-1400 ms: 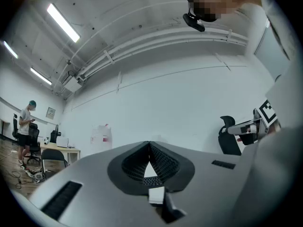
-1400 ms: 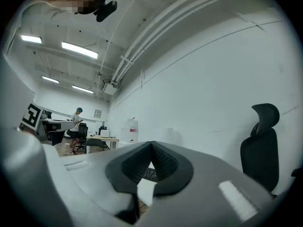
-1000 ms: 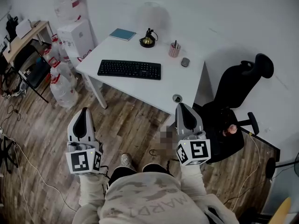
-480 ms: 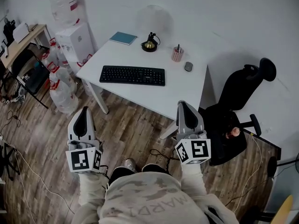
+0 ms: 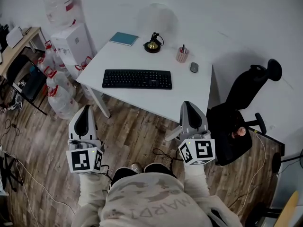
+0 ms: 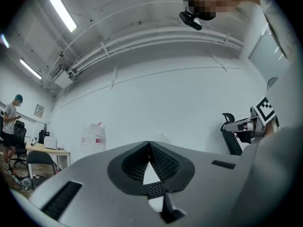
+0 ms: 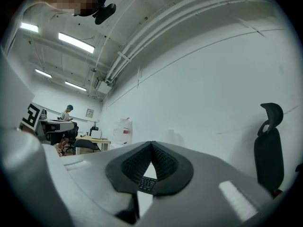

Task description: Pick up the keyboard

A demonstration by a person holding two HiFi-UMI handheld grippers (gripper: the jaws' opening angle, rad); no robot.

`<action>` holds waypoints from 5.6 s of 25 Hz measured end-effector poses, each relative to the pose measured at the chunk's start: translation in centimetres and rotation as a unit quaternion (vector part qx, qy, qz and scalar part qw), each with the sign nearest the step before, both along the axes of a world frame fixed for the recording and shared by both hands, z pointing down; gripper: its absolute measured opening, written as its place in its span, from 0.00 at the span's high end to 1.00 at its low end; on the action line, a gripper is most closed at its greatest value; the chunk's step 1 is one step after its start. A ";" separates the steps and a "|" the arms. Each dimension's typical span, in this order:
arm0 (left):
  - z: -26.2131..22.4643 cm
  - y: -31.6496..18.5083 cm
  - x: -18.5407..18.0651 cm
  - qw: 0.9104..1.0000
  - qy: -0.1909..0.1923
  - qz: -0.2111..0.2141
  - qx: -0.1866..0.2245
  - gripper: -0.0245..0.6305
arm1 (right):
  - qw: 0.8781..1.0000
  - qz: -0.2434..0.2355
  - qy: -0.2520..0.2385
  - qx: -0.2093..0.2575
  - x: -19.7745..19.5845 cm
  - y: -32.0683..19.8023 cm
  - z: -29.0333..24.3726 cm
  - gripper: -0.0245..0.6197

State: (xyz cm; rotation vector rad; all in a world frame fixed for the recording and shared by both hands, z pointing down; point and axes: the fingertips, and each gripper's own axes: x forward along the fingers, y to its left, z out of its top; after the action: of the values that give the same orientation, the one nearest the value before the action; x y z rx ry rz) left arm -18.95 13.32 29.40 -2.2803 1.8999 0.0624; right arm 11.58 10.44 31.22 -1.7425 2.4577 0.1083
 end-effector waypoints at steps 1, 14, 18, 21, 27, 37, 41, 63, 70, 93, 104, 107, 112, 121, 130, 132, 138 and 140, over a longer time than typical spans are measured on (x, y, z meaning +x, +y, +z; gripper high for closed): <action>0.1 -0.3 -0.4 1.000 0.000 0.001 -0.001 0.95 | 1.000 0.001 0.001 -0.001 -0.4 -0.1 0.1 0.95; 1.6 -5.6 -2.5 1.000 0.012 0.016 -0.016 0.95 | 1.000 0.026 0.010 -0.014 -1.6 -4.3 1.0 0.95; 1.8 -8.0 -3.4 1.000 0.012 0.010 -0.018 0.95 | 1.000 0.026 0.010 -0.012 -2.1 -7.0 0.9 0.95; 1.5 -10.3 -4.0 1.000 0.014 0.007 -0.015 0.95 | 1.000 0.025 0.012 -0.011 -2.5 -9.5 0.7 0.95; 1.2 -15.2 -4.3 1.000 0.015 0.003 -0.013 0.95 | 1.000 0.022 0.012 -0.012 -2.7 -14.5 0.5 0.95; 1.1 -22.1 -4.0 1.000 0.011 -0.007 -0.016 0.95 | 1.000 0.012 0.010 -0.018 -2.4 -22.1 0.7 0.95; 1.3 -24.7 -3.8 1.000 0.009 -0.013 -0.019 0.95 | 1.000 0.007 0.009 -0.024 -2.0 -25.1 0.9 0.95; 11.4 -33.6 -3.3 0.987 0.012 -0.015 -0.158 0.95 | 0.977 -0.008 0.019 -0.212 -0.1 -34.0 12.7 0.95; 16.3 -35.9 -4.2 0.972 0.011 -0.001 -0.235 0.95 | 0.961 0.015 0.016 -0.276 0.7 -35.3 17.4 0.95; 30.5 -38.7 -6.8 0.889 0.044 0.021 -0.456 0.51 | 0.882 0.002 0.035 -0.469 1.8 -36.7 30.7 0.52; 34.0 -39.0 -6.7 0.856 0.065 0.039 -0.511 0.46 | 0.859 -0.020 0.009 -0.511 1.6 -36.9 33.2 0.45; 34.7 -38.9 -6.5 0.851 0.080 0.045 -0.517 0.46 | 0.857 -0.029 -0.008 -0.514 1.5 -37.0 33.5 0.45; 34.8 -39.1 -6.0 0.851 0.076 0.045 -0.518 0.46 | 0.856 -0.035 -0.009 -0.517 1.6 -37.1 33.6 0.45; 33.9 -39.3 -6.2 0.859 0.061 0.039 -0.508 0.46 | 0.864 -0.027 -0.019 -0.503 1.4 -36.9 32.4 0.46; 28.3 -41.2 -5.9 0.905 0.042 0.052 -0.421 0.46 | 0.912 -0.001 -0.026 -0.408 1.8 -37.7 26.4 0.47; 27.2 -41.5 -5.8 0.913 0.048 0.054 -0.401 0.46 | 0.924 0.006 -0.025 -0.381 1.9 -37.9 24.7 0.48; 23.4 -42.4 -5.0 0.934 0.049 0.059 -0.349 0.46 | 0.946 0.023 -0.012 -0.322 2.6 -38.1 20.3 0.48; 22.0 -42.7 -4.6 0.940 0.047 0.063 -0.331 0.46 | 0.952 0.032 -0.009 -0.305 3.1 -38.1 19.0 0.48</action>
State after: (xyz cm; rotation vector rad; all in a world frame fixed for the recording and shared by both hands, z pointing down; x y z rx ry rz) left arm -23.51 -29.39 51.40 -2.8557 2.0385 -0.5443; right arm 14.66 -27.61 50.25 -2.0119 2.5892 -0.7360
